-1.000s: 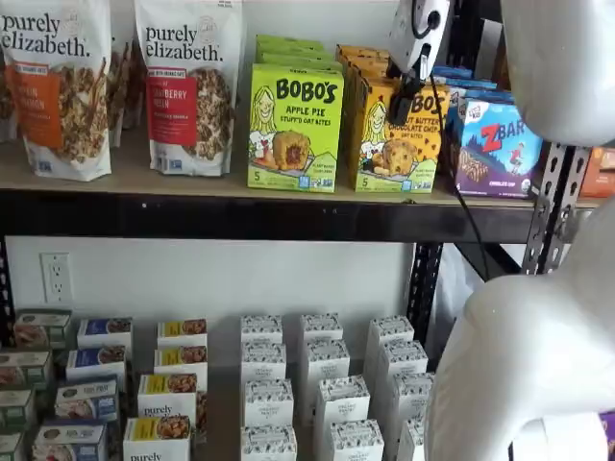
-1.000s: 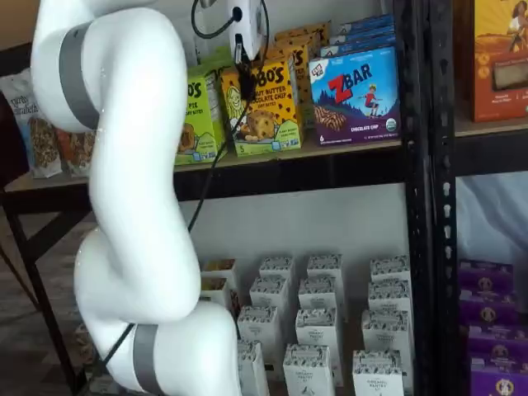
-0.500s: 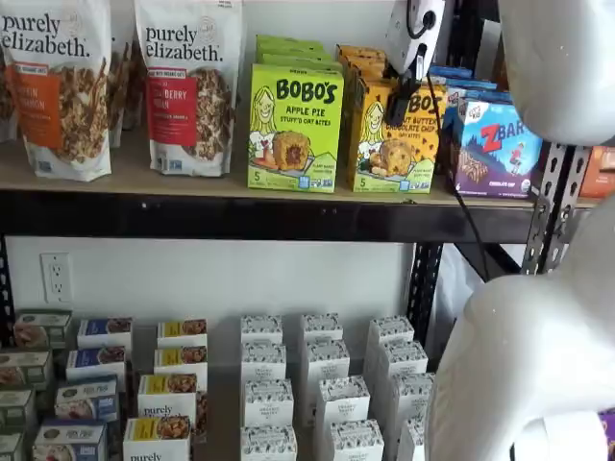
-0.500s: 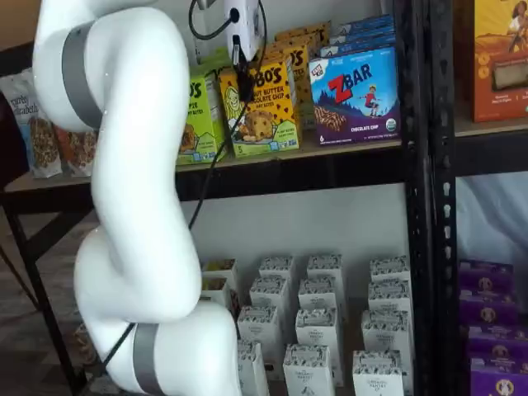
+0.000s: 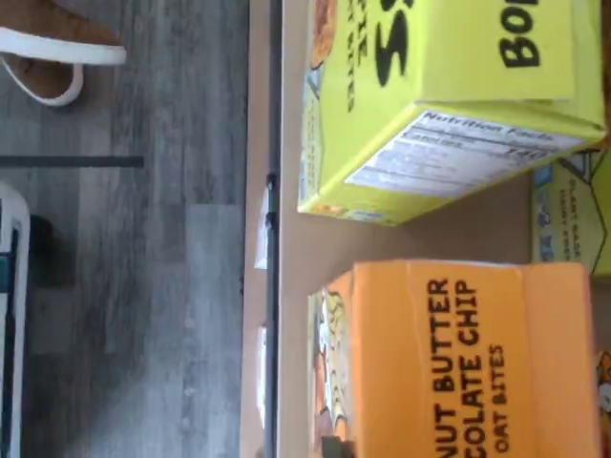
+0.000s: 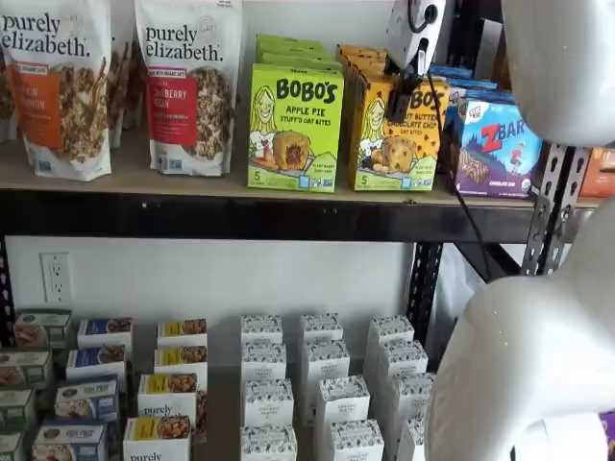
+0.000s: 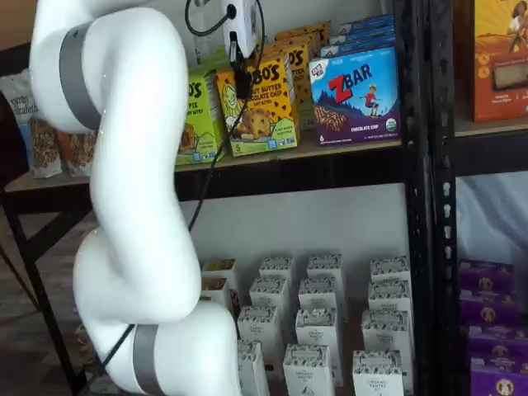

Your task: Pick up the orange box on the top shelf, the fifth box from the left

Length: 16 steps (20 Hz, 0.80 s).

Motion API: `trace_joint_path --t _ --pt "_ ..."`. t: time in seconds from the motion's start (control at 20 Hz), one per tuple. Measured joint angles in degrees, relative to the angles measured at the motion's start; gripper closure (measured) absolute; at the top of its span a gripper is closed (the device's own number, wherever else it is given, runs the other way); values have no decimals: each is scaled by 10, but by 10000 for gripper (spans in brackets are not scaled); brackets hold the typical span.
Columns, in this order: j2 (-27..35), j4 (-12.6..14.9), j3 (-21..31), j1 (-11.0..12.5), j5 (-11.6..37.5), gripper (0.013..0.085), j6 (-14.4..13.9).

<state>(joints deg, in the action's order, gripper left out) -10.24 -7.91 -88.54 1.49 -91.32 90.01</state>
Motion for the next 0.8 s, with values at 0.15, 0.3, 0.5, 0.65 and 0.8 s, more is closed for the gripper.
trace_joint_path --t 0.15,0.3,0.5,0.65,0.8 --pt "-8 6 3 -1 -8 730 -1" --pt "-20 7 8 1 -21 730 0" --pt "-43 6 17 4 -46 730 1" --pt "-61 4 22 4 -59 730 -1" --pt "-77 -3 22 3 -80 730 -5"
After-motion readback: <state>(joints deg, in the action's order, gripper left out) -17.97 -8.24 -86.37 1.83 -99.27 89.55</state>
